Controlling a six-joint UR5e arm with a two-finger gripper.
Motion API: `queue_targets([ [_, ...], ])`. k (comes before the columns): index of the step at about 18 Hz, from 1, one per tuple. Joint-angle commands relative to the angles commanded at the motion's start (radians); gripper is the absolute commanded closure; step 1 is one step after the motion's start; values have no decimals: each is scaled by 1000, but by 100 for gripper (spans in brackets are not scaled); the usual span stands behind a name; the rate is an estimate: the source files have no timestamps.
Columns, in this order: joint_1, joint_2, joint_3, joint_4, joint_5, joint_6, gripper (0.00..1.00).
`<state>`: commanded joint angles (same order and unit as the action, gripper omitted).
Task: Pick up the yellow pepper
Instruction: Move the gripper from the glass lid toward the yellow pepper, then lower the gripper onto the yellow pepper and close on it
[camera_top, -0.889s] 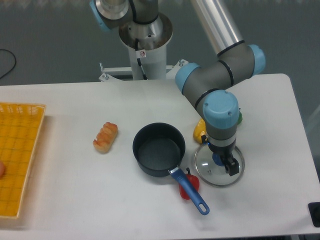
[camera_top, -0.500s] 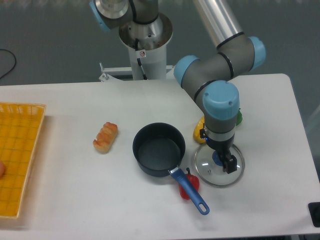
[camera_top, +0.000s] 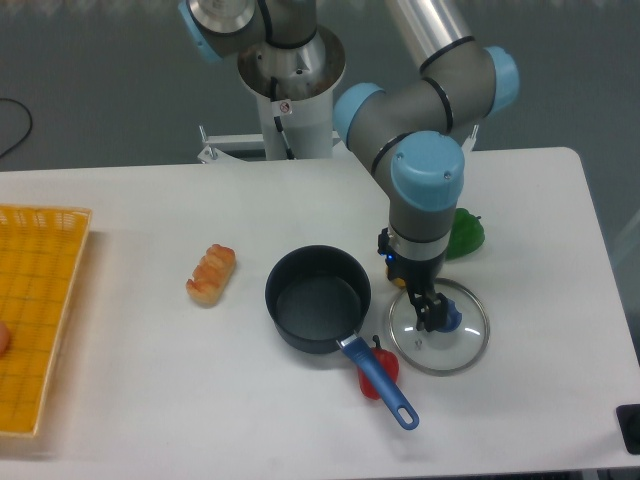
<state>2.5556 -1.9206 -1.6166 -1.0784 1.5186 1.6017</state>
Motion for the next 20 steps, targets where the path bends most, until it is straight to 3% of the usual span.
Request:
queue_targets([
  [5, 9, 20, -69, 3, 11, -75, 0],
  [10, 5, 32, -121, 3, 156, -46, 0],
  [13, 23, 37, -155, 3, 169, -45, 0],
  [17, 43, 40, -166, 3, 176, -43, 0],
  [20, 52, 35, -181, 3, 242, -45, 0],
])
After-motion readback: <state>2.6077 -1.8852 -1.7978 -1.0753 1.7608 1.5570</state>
